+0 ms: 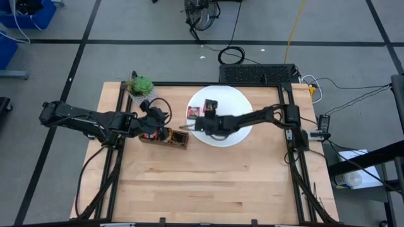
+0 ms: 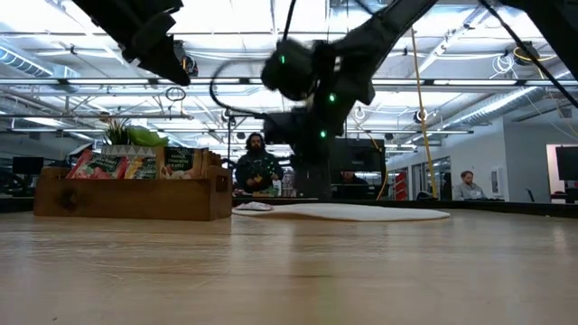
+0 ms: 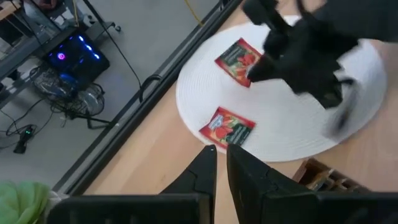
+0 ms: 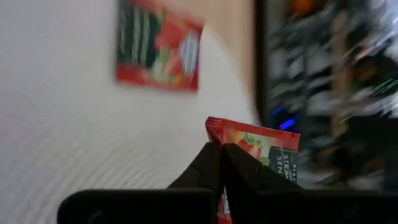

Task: Pick & Place Tea
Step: Put the red tea bag into the left section of the wooden organizer

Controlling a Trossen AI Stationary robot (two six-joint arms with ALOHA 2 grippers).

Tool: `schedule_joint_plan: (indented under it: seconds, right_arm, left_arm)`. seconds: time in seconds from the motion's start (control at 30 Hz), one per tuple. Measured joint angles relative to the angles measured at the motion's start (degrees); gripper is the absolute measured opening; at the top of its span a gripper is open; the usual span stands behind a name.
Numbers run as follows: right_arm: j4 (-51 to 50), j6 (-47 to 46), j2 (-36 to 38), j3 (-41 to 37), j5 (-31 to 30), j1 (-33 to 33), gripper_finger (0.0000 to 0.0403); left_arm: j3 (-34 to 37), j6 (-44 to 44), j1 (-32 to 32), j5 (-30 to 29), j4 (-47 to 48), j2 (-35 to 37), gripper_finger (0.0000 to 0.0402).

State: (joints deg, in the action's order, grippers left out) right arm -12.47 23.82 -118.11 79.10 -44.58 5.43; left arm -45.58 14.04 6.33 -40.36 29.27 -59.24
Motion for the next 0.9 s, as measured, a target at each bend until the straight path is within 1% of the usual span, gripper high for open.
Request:
schedule_joint_plan:
  seconds: [0.1,0.2,0.27,0.33,0.4,0.5,0.57,0.63,0.7,0.73,0.83,0.9]
  right_arm:
    - [6.1,9.4,0.0,0.0,-5.1,-3.4,0.0002]
    - [16.7,22.0,0.0,-1.6,-6.2,-6.7,0.0001]
    - [26.7,31.8,0.0,-4.0,-6.2,-8.7,0.0001]
    - [37.8,41.5,0.0,-7.1,-5.3,-10.3,0.0001]
    - [47.4,50.7,0.0,-10.1,-3.0,-11.6,0.0001]
    - [56.9,61.5,0.0,-13.5,-1.8,-12.8,0.0001]
    - [58.4,64.7,0.0,-14.2,-1.7,-13.4,0.0001]
    - [58.3,64.6,0.0,-14.3,-1.7,-13.7,0.0001]
    - [57.6,63.8,0.0,-14.3,-0.9,-14.1,0.0]
    - [57.2,63.2,0.0,-14.3,0.1,-14.2,0.0]
    - [57.1,62.5,0.0,-14.3,2.5,-14.7,0.0]
    - [57.5,62.5,0.0,-14.3,2.9,-14.9,0.0]
  left_arm:
    - [0.0,0.5,0.0,0.0,-2.7,0.0,0.0044]
    - [0.0,0.1,-0.7,0.9,-5.6,-0.8,0.0045]
    - [0.0,-1.2,-2.3,4.2,-6.2,-0.8,0.0045]
    - [0.0,-2.2,-5.2,11.0,-7.7,-0.8,0.0045]
    - [0.0,-4.2,-8.4,20.1,-8.6,-1.6,0.0045]
    - [0.1,-8.0,-14.0,33.2,-9.3,-1.5,0.0045]
    - [0.0,-8.1,-18.2,40.1,-9.9,-1.5,0.0046]
    - [0.0,-6.9,-22.4,47.0,-9.9,-1.5,0.0055]
    - [0.0,-6.1,-25.9,53.9,-10.5,-1.5,0.0074]
    - [0.0,-5.7,-27.4,56.3,-10.9,-1.5,0.0087]
    - [-0.1,-1.8,-29.7,58.3,-13.8,-3.6,0.0136]
    - [0.0,0.9,-30.6,58.5,-12.9,-5.0,0.0174]
